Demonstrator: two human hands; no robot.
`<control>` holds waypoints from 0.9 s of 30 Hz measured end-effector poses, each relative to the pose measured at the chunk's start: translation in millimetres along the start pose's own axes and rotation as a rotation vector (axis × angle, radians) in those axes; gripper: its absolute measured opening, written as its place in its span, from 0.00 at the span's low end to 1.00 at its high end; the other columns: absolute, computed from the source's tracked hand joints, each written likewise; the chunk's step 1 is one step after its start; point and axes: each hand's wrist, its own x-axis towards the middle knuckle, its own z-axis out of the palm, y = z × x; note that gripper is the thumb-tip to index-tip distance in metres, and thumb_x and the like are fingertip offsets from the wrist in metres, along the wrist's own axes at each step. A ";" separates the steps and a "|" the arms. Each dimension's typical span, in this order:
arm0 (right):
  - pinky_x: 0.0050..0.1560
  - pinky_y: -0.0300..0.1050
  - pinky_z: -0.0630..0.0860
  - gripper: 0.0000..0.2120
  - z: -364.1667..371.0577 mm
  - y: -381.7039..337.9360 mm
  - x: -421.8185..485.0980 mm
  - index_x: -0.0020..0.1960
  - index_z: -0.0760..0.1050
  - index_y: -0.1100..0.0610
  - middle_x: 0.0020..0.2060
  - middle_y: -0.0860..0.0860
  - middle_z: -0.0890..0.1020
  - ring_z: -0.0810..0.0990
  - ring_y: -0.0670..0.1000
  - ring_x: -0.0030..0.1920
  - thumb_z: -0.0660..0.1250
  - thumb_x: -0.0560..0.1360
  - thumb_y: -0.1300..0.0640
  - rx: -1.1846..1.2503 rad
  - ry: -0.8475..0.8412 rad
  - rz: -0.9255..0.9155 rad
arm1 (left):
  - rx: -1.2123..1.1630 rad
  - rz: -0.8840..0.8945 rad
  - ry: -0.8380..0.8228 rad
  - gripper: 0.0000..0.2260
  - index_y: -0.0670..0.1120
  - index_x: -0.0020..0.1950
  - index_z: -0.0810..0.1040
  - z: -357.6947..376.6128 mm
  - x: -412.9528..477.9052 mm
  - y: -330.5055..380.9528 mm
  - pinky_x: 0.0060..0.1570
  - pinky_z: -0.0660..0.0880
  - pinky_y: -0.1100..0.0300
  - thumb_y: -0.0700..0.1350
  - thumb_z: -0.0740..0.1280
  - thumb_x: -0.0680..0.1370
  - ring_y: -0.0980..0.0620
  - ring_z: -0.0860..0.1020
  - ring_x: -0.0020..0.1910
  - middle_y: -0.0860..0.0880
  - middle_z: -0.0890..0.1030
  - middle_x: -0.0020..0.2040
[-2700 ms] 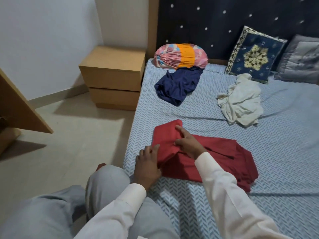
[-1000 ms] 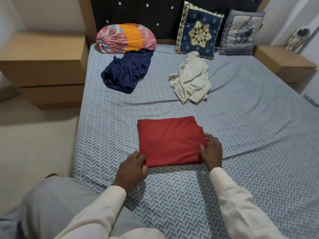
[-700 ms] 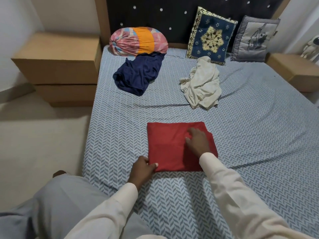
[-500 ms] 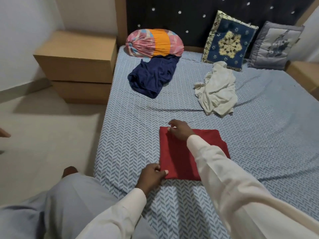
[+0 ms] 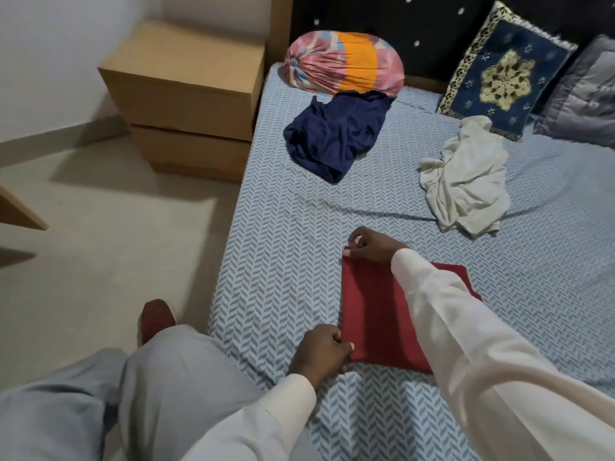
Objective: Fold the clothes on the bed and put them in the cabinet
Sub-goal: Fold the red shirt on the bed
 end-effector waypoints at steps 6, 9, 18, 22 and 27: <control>0.46 0.44 0.70 0.13 -13.6 3.6 -5.3 0.40 0.72 0.49 0.41 0.48 0.77 0.76 0.53 0.47 0.73 0.71 0.44 -0.260 -0.133 -0.016 | -0.234 -0.060 -0.007 0.13 0.49 0.32 0.66 -0.4 -5.7 12.4 0.33 0.78 0.51 0.46 0.69 0.71 0.47 0.78 0.30 0.45 0.75 0.32; 0.45 0.44 0.70 0.11 -28.8 -30.1 -4.9 0.42 0.74 0.50 0.41 0.50 0.77 0.76 0.52 0.45 0.73 0.73 0.47 -0.191 -0.102 -0.075 | -0.375 -0.032 0.074 0.09 0.49 0.35 0.66 -21.4 -11.5 18.5 0.32 0.74 0.53 0.50 0.66 0.66 0.49 0.74 0.33 0.46 0.72 0.33; 0.51 0.44 0.73 0.20 -14.7 -127.3 18.0 0.61 0.75 0.55 0.53 0.58 0.78 0.77 0.53 0.48 0.75 0.71 0.56 -0.024 0.083 -0.298 | -0.766 -0.093 0.478 0.11 0.43 0.53 0.75 -161.4 24.1 6.0 0.34 0.78 0.51 0.47 0.68 0.74 0.44 0.82 0.40 0.40 0.82 0.47; 0.56 0.48 0.77 0.10 3.4 -67.9 1.7 0.48 0.80 0.42 0.47 0.52 0.81 0.79 0.52 0.48 0.74 0.67 0.49 -0.214 -0.065 -0.299 | -0.744 -0.148 0.400 0.18 0.47 0.63 0.70 -116.2 16.5 5.7 0.29 0.76 0.58 0.43 0.71 0.75 0.45 0.83 0.46 0.44 0.82 0.55; 0.52 0.50 0.76 0.10 -4.4 37.2 -29.6 0.46 0.78 0.44 0.46 0.53 0.82 0.80 0.56 0.48 0.70 0.73 0.60 0.002 0.036 -0.121 | -0.679 -0.196 0.313 0.16 0.47 0.56 0.71 -34.7 3.7 7.1 0.29 0.72 0.61 0.41 0.73 0.72 0.48 0.77 0.35 0.43 0.82 0.51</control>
